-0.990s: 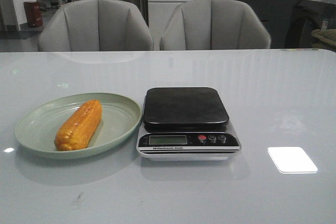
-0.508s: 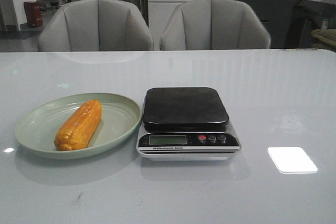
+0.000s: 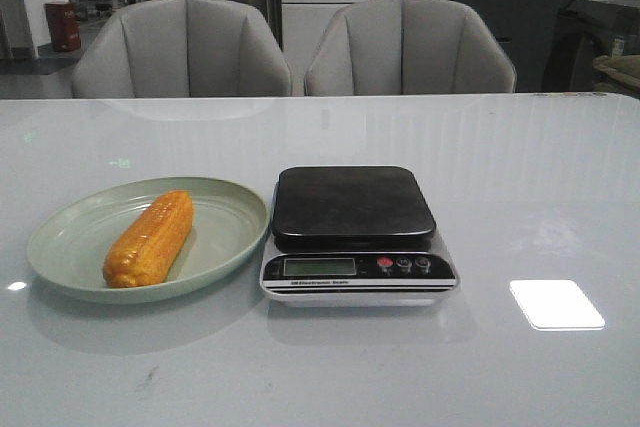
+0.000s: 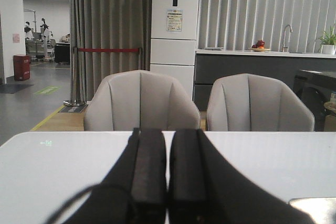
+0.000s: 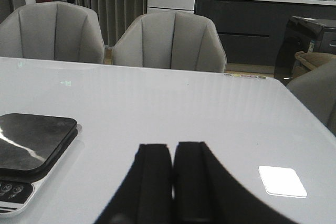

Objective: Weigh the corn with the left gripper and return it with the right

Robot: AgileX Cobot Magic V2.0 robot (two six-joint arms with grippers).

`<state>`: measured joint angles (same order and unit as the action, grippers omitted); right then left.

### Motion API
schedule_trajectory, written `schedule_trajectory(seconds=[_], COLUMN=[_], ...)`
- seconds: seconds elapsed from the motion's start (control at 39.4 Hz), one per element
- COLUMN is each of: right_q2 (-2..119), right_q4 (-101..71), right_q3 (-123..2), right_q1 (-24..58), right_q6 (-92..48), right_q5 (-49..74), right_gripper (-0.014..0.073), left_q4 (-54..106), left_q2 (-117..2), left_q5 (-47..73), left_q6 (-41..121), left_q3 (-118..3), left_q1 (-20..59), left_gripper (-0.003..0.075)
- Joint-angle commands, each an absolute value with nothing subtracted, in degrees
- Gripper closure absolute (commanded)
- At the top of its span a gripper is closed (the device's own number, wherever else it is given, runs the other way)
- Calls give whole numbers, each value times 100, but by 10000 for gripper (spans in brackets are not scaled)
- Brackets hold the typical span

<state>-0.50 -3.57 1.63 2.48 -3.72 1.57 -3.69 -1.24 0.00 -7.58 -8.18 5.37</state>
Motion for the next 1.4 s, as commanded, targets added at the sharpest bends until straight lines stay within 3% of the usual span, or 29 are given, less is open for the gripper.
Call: schedule_trajectory(seconds=[0.0,0.18,0.94,1.04,1.37], right_q2=[-167,-167,-167,-167,-167], right_q4=[-316,-316,-316,-316,-316], right_q3=[208,208,208,208,208], right_q1=[224,224,224,224,224], right_q6=[-404,-404,-404,-404,-404], right_q5=[-347,-347,-347,-347,-347], right_gripper=[435,435,435,435,435], left_q4=[-375,-431,67,67,-32], left_q2=[-575,-1274,-1876,-2082,-3329], left_q5=[151,969,1323,1433,2178], left_q6=[-736,-708,-708,-683,-659], left_q3=[-1627,-2374,-2208,-2300,-2996], left_q1=[573,573,600,734,1170], left_gripper=[606,606,601,551,254])
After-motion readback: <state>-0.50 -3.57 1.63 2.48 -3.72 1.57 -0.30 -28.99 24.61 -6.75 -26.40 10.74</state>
